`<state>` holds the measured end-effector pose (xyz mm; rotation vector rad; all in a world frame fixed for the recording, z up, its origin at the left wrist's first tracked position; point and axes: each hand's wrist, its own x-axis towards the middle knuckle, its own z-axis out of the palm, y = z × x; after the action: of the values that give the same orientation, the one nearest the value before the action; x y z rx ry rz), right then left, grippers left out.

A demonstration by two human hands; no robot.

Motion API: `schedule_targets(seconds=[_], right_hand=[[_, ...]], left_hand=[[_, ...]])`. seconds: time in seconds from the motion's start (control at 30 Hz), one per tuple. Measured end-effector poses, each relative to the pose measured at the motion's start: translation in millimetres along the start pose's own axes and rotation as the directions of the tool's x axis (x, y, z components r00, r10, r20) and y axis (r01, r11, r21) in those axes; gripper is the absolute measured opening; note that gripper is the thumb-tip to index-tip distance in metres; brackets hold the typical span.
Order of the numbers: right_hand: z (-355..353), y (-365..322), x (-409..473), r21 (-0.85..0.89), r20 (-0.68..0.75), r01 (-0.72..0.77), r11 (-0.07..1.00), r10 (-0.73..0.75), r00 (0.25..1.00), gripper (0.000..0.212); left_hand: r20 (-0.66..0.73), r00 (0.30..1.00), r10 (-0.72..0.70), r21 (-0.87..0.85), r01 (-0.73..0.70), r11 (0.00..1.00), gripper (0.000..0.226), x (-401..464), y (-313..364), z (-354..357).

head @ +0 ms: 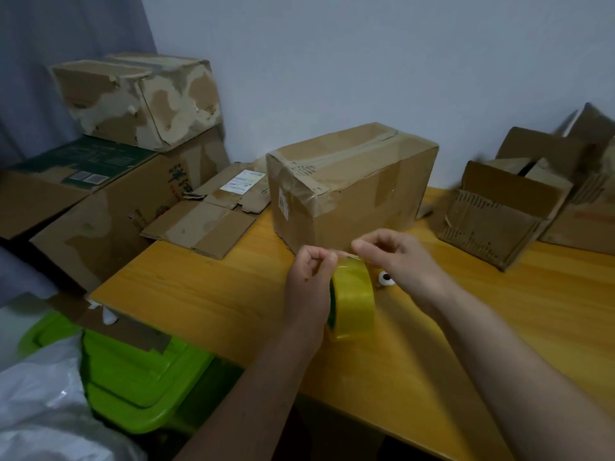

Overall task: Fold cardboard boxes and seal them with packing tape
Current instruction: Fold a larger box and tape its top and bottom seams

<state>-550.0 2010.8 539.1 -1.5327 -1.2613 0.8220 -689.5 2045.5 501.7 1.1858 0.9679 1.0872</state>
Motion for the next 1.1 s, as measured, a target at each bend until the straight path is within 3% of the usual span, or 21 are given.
schedule_targets(seconds=[0.13, 0.23, 0.47, 0.6, 0.73, 0.8, 0.9, 0.97, 1.1], right_hand=[[10, 6, -11, 0.260, -0.073, -0.097, 0.961, 0.120, 0.990, 0.013], [15, 12, -22, 0.326, -0.091, -0.135, 0.936, 0.173, 0.981, 0.015], [16, 17, -37, 0.334, -0.092, -0.183, 0.924, 0.226, 0.970, 0.021], [16, 18, -40, 0.335, -0.109, -0.200, 0.921, 0.249, 0.962, 0.020], [16, 20, -39, 0.351, -0.166, -0.228, 0.908, 0.299, 0.940, 0.016], [16, 20, -39, 0.360, -0.181, -0.228, 0.905, 0.307, 0.935, 0.016], [17, 19, -41, 0.368, -0.173, -0.217, 0.904, 0.296, 0.939, 0.020], [18, 19, -43, 0.363, -0.161, -0.211, 0.908, 0.284, 0.945, 0.020], [17, 20, -46, 0.343, -0.138, -0.189, 0.920, 0.249, 0.959, 0.019]], left_hand=[[0.015, 1.000, 0.025, -0.005, -0.025, 1.000, 0.009, -12, -3, 3], [-0.005, 0.999, 0.054, 0.037, -0.053, 0.998, 0.008, -18, -6, 2], [-0.009, 0.990, 0.139, 0.267, -0.131, 0.955, 0.008, -29, -11, 1], [-0.025, 0.992, 0.122, 0.271, -0.111, 0.956, 0.016, -37, -9, 4], [-0.053, 0.986, 0.155, 0.139, -0.147, 0.979, 0.046, -41, -2, 5], [-0.033, 0.953, 0.301, 0.255, -0.283, 0.925, 0.039, -42, -3, 3], [0.072, 0.874, 0.481, 0.485, -0.452, 0.748, 0.019, -43, -11, 2], [0.109, 0.861, 0.497, 0.564, -0.465, 0.682, 0.021, -40, -14, 2], [0.133, 0.873, 0.469, 0.600, -0.448, 0.663, 0.026, -35, -12, 2]])
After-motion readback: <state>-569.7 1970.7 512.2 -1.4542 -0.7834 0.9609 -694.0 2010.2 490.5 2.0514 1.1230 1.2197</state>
